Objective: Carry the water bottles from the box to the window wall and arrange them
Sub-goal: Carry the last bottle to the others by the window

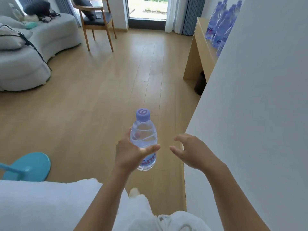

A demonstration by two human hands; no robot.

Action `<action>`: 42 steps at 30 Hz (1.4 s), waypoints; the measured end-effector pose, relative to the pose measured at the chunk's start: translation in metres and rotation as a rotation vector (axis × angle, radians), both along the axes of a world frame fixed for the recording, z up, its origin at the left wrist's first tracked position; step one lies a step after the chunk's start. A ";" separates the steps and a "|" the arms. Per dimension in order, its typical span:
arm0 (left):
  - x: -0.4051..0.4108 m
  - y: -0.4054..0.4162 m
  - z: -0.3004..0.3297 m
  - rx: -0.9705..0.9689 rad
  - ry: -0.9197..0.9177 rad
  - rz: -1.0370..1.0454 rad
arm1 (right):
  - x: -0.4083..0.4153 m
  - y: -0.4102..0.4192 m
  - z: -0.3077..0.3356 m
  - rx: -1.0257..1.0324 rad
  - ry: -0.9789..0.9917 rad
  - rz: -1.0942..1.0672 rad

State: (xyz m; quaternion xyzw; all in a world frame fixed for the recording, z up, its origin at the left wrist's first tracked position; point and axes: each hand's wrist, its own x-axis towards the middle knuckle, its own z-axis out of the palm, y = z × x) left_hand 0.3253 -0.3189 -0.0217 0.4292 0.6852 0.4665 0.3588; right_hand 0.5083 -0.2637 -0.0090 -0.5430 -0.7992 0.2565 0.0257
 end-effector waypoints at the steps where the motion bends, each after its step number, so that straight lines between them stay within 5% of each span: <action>1: -0.003 0.019 -0.002 -0.007 0.004 -0.016 | -0.002 0.016 -0.002 -0.004 0.000 -0.010; 20: -0.089 0.437 0.010 -0.060 -0.049 -0.329 | -0.099 0.387 0.011 -0.004 0.123 -0.314; 42: -0.055 0.873 0.023 -0.076 -0.133 -0.443 | -0.060 0.820 0.031 0.035 0.188 -0.380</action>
